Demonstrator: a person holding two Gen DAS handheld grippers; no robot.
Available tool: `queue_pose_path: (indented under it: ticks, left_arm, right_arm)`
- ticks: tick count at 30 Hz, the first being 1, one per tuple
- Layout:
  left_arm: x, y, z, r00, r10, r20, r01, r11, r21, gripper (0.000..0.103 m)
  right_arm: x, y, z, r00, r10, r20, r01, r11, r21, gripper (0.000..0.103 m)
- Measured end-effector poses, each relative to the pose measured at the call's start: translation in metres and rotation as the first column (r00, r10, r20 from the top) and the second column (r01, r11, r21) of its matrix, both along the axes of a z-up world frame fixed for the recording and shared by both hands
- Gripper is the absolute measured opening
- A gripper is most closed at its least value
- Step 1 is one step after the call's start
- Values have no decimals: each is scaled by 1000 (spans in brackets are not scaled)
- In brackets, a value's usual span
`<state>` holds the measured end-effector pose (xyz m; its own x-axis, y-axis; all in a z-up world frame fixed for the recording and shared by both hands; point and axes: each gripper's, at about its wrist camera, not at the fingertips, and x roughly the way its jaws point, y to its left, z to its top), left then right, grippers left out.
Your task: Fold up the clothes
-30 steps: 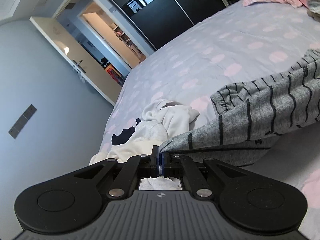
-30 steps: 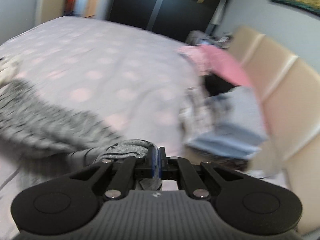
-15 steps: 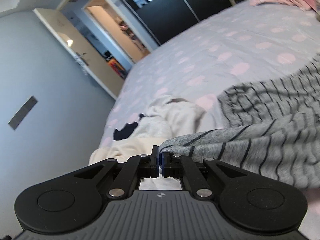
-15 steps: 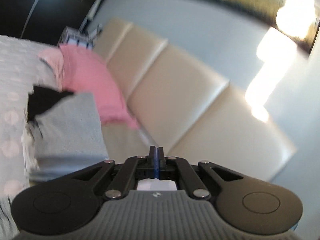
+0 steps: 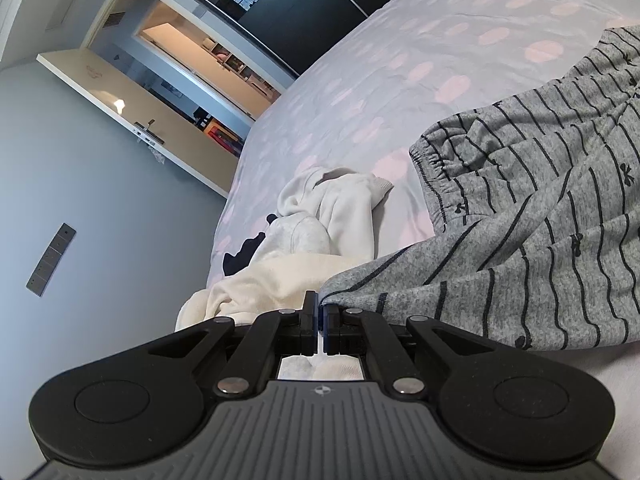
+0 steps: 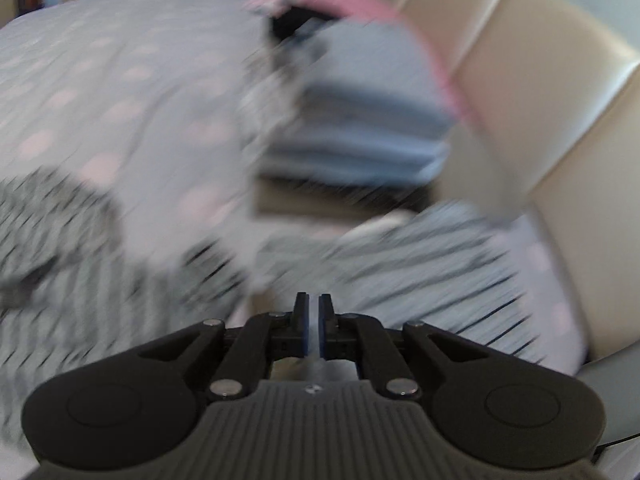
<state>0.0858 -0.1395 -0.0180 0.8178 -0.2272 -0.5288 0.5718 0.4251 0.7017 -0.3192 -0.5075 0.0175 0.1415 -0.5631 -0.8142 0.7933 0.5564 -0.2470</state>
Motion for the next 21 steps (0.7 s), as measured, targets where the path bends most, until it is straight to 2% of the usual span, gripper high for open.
queue_pose_path:
  ticks: [2,4,6,11,13,15,18,21]
  left_arm:
    - [0,0,-2,1000,0,-1,0,1000,5,1]
    - [-1,0,-3,1000,-1,-2,1,1000,10,1]
    - [-2,-1,-3,1000,-4,-1,4,1000,12,1]
    - [-5,-3,-4,1000,-11,5,11,1000,16,1]
    - [-6,-5,-5,1000,-15,8,14,1000,20,1]
    - [-7,-5,-7,1000,-15,11,15,999,28,1]
    - [-8,-6,-10,1000,-15,14,15,999,37,1]
    - [-8,-7,-11,1000,-18,17,18,999,42,1]
  right_arm:
    - [2,14,-19,1000,28,5,-29,996,86,6]
    - [4,19,-41,1000,31,0,-31,989,147,11]
    - [3,22,-56,1000,15,-6,-14,982,187,24]
    - [2,12,-91,999,-45,-27,51,969,244,24]
    - [1,5,-101,996,-77,-38,85,959,271,27]
    - [-1,-3,-109,994,-110,-14,109,941,319,36]
    - [3,-7,-117,990,-137,19,123,932,342,41]
    - [11,-7,-125,992,-125,19,110,931,347,42]
